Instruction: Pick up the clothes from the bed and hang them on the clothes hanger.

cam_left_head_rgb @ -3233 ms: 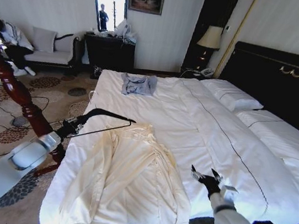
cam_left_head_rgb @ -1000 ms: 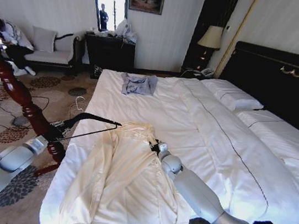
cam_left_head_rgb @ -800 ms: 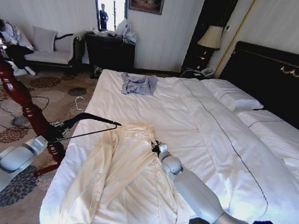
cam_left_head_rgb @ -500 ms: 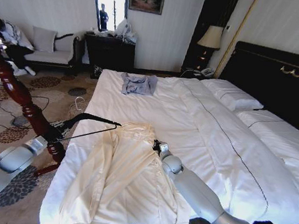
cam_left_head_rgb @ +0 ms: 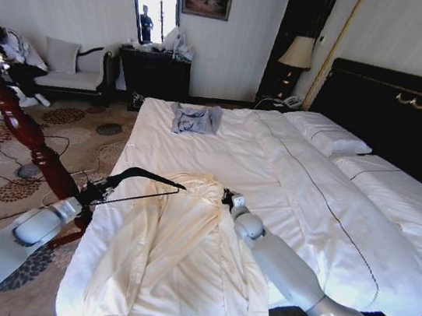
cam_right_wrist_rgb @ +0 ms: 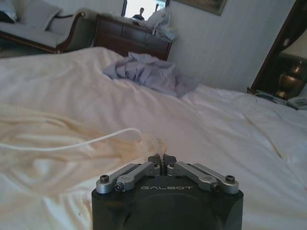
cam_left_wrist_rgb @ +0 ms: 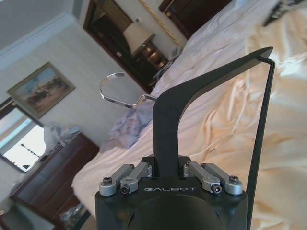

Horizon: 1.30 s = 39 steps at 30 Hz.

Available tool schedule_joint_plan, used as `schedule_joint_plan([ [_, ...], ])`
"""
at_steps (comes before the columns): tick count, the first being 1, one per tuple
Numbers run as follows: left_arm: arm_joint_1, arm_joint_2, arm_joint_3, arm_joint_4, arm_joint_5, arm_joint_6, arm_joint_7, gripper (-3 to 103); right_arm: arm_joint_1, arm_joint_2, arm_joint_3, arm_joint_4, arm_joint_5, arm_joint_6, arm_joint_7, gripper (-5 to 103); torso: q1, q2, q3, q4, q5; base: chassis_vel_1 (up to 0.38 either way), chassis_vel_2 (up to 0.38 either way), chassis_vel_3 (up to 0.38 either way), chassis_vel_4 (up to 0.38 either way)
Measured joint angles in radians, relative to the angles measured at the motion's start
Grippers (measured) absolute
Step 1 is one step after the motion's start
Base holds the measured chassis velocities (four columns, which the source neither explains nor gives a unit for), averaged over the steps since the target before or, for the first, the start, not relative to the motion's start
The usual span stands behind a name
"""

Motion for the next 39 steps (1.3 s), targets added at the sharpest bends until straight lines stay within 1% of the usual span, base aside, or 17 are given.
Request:
schedule_joint_plan([
  [4,-0.079,0.001,0.109,-0.001,0.004,0.012,-0.001,22,0.021,-0.016,-0.010,0.039,0.001,-0.005,0.002,1,0.000,0.000,0.000,0.0000,-0.0002,0.000,0.000,0.000,0.000],
  [5,-0.079,0.001,0.109,-0.001,0.004,0.012,-0.001,22,0.021,-0.016,-0.010,0.039,0.001,-0.005,0.002,1,0.000,0.000,0.000,0.0000,-0.0002,0.000,0.000,0.000,0.000],
  [7,-0.104,-0.004,0.144,-0.003,0.005,0.022,-0.002,22,0.034,-0.017,-0.021,0.049,-0.005,-0.005,0.000,1,0.000,0.000,0.000,-0.0005,-0.0001,0.000,0.000,0.000,0.000],
  [10,-0.104,-0.006,0.153,-0.011,0.012,0.031,-0.007,22,0.054,-0.007,-0.042,0.049,-0.008,-0.003,-0.004,1,0.000,0.000,0.000,-0.0003,0.0000,0.000,0.000,0.000,0.000],
  [11,-0.103,-0.010,0.157,-0.009,0.021,0.036,-0.011,22,0.064,-0.002,-0.053,0.048,-0.008,-0.002,-0.005,1,0.000,0.000,0.000,0.0005,0.0002,0.000,0.000,0.000,0.000],
  [13,-0.101,-0.016,0.163,-0.005,0.028,0.042,-0.015,22,0.077,0.008,-0.068,0.048,-0.007,0.000,-0.006,1,0.000,0.000,0.000,0.0004,-0.0004,0.000,0.000,0.000,0.000],
  [18,-0.121,-0.039,0.192,0.019,0.030,0.052,-0.020,22,0.091,0.025,-0.086,0.051,-0.002,0.001,-0.005,1,0.000,0.000,0.000,0.0005,-0.0002,0.000,0.000,0.000,0.000],
  [20,-0.155,-0.064,0.227,0.045,0.036,0.055,-0.027,22,0.098,0.036,-0.093,0.056,0.005,-0.002,0.000,1,0.000,0.000,0.000,-0.0001,-0.0001,0.000,0.000,0.000,0.000],
  [22,-0.201,-0.090,0.271,0.067,0.035,0.060,-0.035,22,0.104,0.041,-0.096,0.062,0.011,-0.006,0.004,1,0.000,0.000,0.000,0.0001,-0.0003,0.000,0.000,0.000,0.000],
  [24,-0.220,-0.096,0.288,0.075,0.032,0.062,-0.037,22,0.105,0.042,-0.096,0.065,0.014,-0.007,0.005,1,0.000,0.000,0.000,0.0000,-0.0003,0.000,0.000,0.000,0.000],
  [26,-0.276,-0.112,0.341,0.094,0.021,0.065,-0.038,22,0.108,0.040,-0.099,0.072,0.023,-0.011,0.010,1,0.000,0.000,0.000,-0.0002,-0.0003,0.000,0.000,0.000,0.000],
  [27,-0.276,-0.112,0.341,0.094,0.021,0.065,-0.038,22,0.108,0.040,-0.099,0.072,0.023,-0.011,0.010,1,0.000,0.000,0.000,-0.0002,-0.0003,0.000,0.000,0.000,0.000],
  [31,-0.383,-0.150,0.429,0.125,0.012,0.080,-0.048,22,0.108,0.038,-0.099,0.081,0.035,-0.017,0.018,1,0.000,0.000,0.000,0.0000,-0.0001,0.000,0.000,0.000,0.000],
  [32,-0.383,-0.150,0.429,0.125,0.012,0.080,-0.048,22,0.108,0.038,-0.099,0.081,0.035,-0.017,0.018,1,0.000,0.000,0.000,0.0000,-0.0001,0.000,0.000,0.000,0.000],
  [35,-0.440,-0.185,0.480,0.158,0.016,0.085,-0.052,22,0.108,0.036,-0.099,0.088,0.042,-0.022,0.022,1,0.000,0.000,0.000,-0.0001,-0.0001,0.000,0.000,0.000,0.000],
  [39,-0.477,-0.208,0.522,0.180,0.016,0.086,-0.053,22,0.108,0.035,-0.097,0.091,0.047,-0.024,0.026,1,0.000,0.000,0.000,0.0000,0.0000,0.000,0.000,0.000,0.000],
])
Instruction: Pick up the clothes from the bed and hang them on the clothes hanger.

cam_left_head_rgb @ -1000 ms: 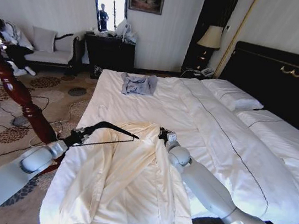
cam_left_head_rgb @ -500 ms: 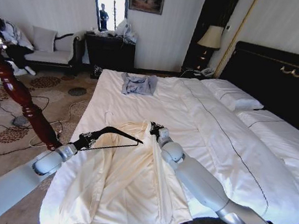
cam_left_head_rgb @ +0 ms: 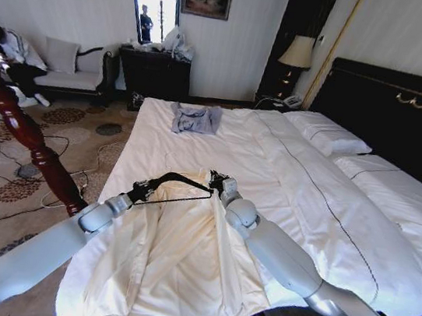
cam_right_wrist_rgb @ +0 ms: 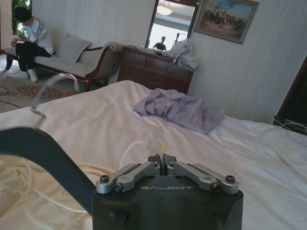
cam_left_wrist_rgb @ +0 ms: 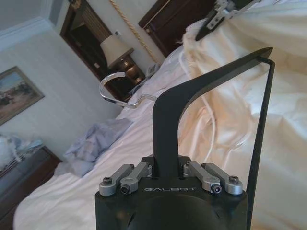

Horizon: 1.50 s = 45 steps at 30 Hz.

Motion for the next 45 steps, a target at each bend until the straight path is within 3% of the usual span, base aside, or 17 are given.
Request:
schedule_joint_plan([
  [9,-0.050,-0.055,0.082,0.037,0.008,0.019,-0.009,22,0.002,0.008,0.001,0.015,0.030,-0.010,0.015,1,0.000,0.000,0.000,0.0003,0.0000,0.000,0.000,0.000,0.000],
  [12,-0.080,-0.121,0.115,0.075,0.004,0.037,-0.026,22,-0.009,0.016,0.001,0.038,0.062,-0.021,0.035,1,0.000,0.000,0.000,0.0002,0.0000,0.000,0.000,0.000,0.000],
  [20,-0.128,-0.217,0.152,0.153,0.012,0.042,-0.040,22,-0.028,0.009,0.009,0.089,0.120,-0.038,0.061,1,0.000,0.000,0.000,0.0001,-0.0001,0.000,0.000,0.000,0.000],
  [30,-0.141,-0.257,0.127,0.241,0.014,0.016,-0.042,22,-0.064,-0.012,0.037,0.158,0.242,-0.028,0.057,1,0.000,0.000,0.000,0.0001,-0.0001,0.000,0.000,0.000,0.000],
  [45,-0.169,-0.274,0.147,0.256,-0.007,0.001,-0.048,22,-0.094,0.032,0.000,0.145,0.175,0.023,0.018,1,0.000,0.000,0.000,0.0002,-0.0002,0.000,0.000,0.000,0.000],
])
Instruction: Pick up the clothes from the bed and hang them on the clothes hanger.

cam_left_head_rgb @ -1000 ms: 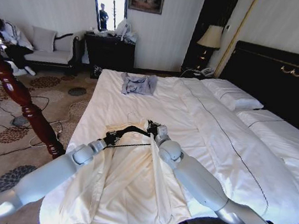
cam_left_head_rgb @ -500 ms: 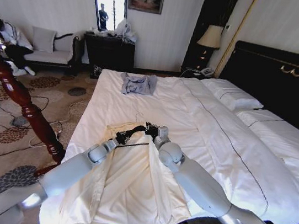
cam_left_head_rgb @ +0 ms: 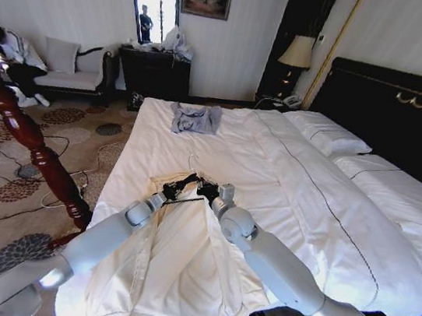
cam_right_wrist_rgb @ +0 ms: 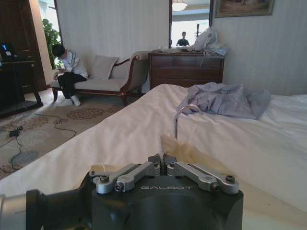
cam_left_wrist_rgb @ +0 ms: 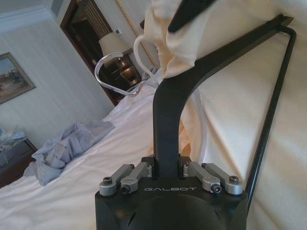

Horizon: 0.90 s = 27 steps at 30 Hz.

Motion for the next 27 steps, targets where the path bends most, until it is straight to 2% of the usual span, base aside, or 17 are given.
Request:
schedule_joint_plan([
  [2,0.001,0.005,0.001,-0.002,0.003,-0.001,0.000,22,-0.005,0.007,-0.007,-0.006,-0.022,0.004,-0.001,-2,0.000,0.000,0.000,-0.0002,0.0000,0.000,0.000,0.000,0.000],
  [5,0.003,0.006,0.001,-0.004,0.002,-0.001,-0.001,22,-0.005,0.010,-0.011,-0.006,-0.030,0.004,-0.001,1,0.000,0.000,0.000,-0.0002,0.0000,0.000,0.000,0.000,0.000],
  [8,0.006,0.001,-0.001,0.000,0.001,0.003,-0.003,22,-0.005,0.011,-0.033,-0.006,-0.066,0.004,-0.009,17,0.000,0.000,0.000,0.0000,-0.0001,0.000,0.000,0.000,0.000],
  [9,0.006,-0.001,-0.003,0.001,0.000,0.004,-0.003,22,-0.006,0.010,-0.039,-0.007,-0.078,0.005,-0.011,17,0.000,0.000,0.000,-0.0001,-0.0001,0.000,0.000,0.000,0.000],
  [10,0.007,-0.002,-0.004,0.003,0.000,0.004,-0.004,22,-0.008,0.010,-0.045,-0.007,-0.088,0.006,-0.012,22,0.000,0.000,0.000,-0.0001,0.0000,0.000,0.000,0.000,0.000],
  [11,0.007,-0.002,-0.004,0.003,0.000,0.004,-0.004,22,-0.008,0.010,-0.045,-0.007,-0.088,0.006,-0.012,22,0.000,0.000,0.000,-0.0001,0.0000,0.000,0.000,0.000,0.000],
  [13,0.009,-0.004,-0.008,0.006,0.000,0.005,-0.005,22,-0.015,0.010,-0.049,-0.002,-0.094,0.001,-0.020,33,0.000,0.000,0.000,-0.0002,0.0000,0.000,0.000,0.000,0.000],
  [14,0.009,-0.004,-0.008,0.006,0.000,0.005,-0.005,22,-0.015,0.010,-0.049,-0.002,-0.094,0.001,-0.020,33,0.000,0.000,0.000,-0.0002,0.0000,0.000,0.000,0.000,0.000],
  [17,0.014,-0.004,-0.015,0.012,-0.001,0.003,-0.005,22,-0.022,0.009,-0.042,0.018,-0.077,0.000,-0.030,50,0.000,0.000,0.000,0.0000,0.0000,0.000,0.000,0.000,0.000],
  [19,0.014,-0.005,-0.017,0.013,-0.001,0.003,-0.005,22,-0.023,0.006,-0.034,0.029,-0.071,0.000,-0.037,50,0.000,0.000,0.000,0.0000,0.0000,0.000,0.000,0.000,0.000],
  [20,0.015,-0.005,-0.018,0.013,-0.001,0.002,-0.005,22,-0.024,0.005,-0.028,0.037,-0.067,0.000,-0.040,56,0.000,0.000,0.000,0.0000,0.0000,0.000,0.000,0.000,0.000],
  [23,0.015,-0.007,-0.020,0.012,0.000,0.002,-0.006,22,-0.038,-0.023,0.026,0.088,-0.036,-0.007,-0.045,72,0.000,0.000,0.000,0.0001,0.0000,0.000,0.000,0.000,0.000],
  [25,0.015,-0.007,-0.020,0.010,0.000,0.002,-0.007,22,-0.045,-0.035,0.048,0.099,-0.037,-0.008,-0.046,72,0.000,0.000,0.000,0.0000,0.0001,0.000,0.000,0.000,0.000],
  [27,0.017,-0.006,-0.021,0.008,0.001,0.002,-0.007,22,-0.062,-0.075,0.107,0.119,-0.054,-0.008,-0.053,83,0.000,0.000,0.000,-0.0003,0.0001,0.000,0.000,0.000,0.000],
])
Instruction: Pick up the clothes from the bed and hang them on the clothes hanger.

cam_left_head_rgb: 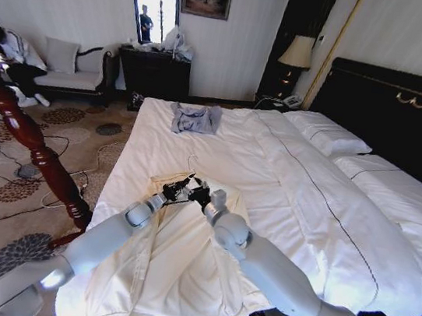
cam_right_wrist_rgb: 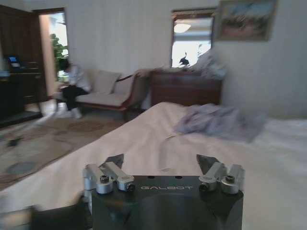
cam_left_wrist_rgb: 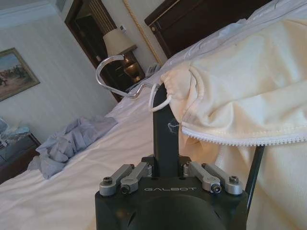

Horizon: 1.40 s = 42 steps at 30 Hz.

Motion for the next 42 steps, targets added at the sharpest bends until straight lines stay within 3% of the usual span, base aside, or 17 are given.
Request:
schedule_joint_plan([
  [2,0.005,0.001,-0.003,-0.002,0.002,0.000,0.000,22,-0.016,-0.040,0.053,0.015,-0.009,-0.001,-0.008,93,0.000,0.000,0.000,0.0000,0.0004,0.000,0.000,0.000,0.000],
  [6,0.015,0.000,-0.008,-0.005,0.008,-0.001,-0.002,22,-0.058,-0.119,0.142,0.049,-0.016,-0.004,-0.036,99,0.000,0.000,0.000,0.0001,0.0001,0.000,0.000,0.000,0.000],
  [11,0.020,-0.001,-0.019,-0.007,0.007,-0.002,-0.002,22,-0.165,-0.211,0.254,0.070,-0.057,-0.035,-0.086,100,0.000,0.000,0.000,-0.0001,0.0000,0.000,0.000,0.000,0.000],
  [16,0.019,0.010,-0.021,-0.020,0.002,-0.018,0.004,22,-0.250,-0.240,0.301,-0.012,-0.153,-0.046,-0.107,100,0.000,0.000,0.000,0.0000,0.0002,0.000,0.000,0.000,0.000],
  [21,0.019,0.022,-0.015,-0.042,-0.009,-0.029,0.011,22,-0.243,-0.221,0.254,-0.090,-0.242,-0.017,-0.158,100,0.000,0.000,0.000,0.0000,0.0002,0.000,0.000,0.000,0.000],
  [27,0.022,0.044,-0.009,-0.064,-0.004,-0.038,0.014,22,-0.132,-0.185,0.158,-0.120,-0.242,-0.003,-0.173,100,0.000,0.000,0.000,0.0008,-0.0001,0.000,0.000,0.000,0.000],
  [42,0.030,0.059,0.007,-0.090,0.023,-0.048,0.032,22,-0.011,-0.171,-0.005,-0.211,-0.269,0.000,-0.185,100,0.000,0.000,0.000,0.0001,0.0000,0.000,0.000,0.000,0.000],
])
